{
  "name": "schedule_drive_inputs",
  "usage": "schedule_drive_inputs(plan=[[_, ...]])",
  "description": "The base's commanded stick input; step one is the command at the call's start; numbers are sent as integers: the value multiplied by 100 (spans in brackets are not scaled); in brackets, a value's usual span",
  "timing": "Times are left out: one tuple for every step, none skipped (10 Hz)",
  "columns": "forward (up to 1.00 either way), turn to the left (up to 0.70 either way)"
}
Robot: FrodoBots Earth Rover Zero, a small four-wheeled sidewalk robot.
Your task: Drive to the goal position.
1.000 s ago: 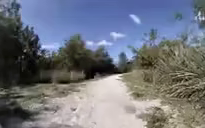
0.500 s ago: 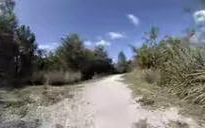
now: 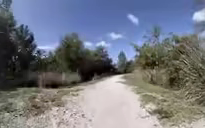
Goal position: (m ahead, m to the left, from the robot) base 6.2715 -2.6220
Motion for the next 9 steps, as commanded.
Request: schedule_drive_inputs(plan=[[85, 0], [85, 0], [85, 0], [85, 0], [85, 0], [85, 0], [85, 0], [85, 0], [85, 0]])
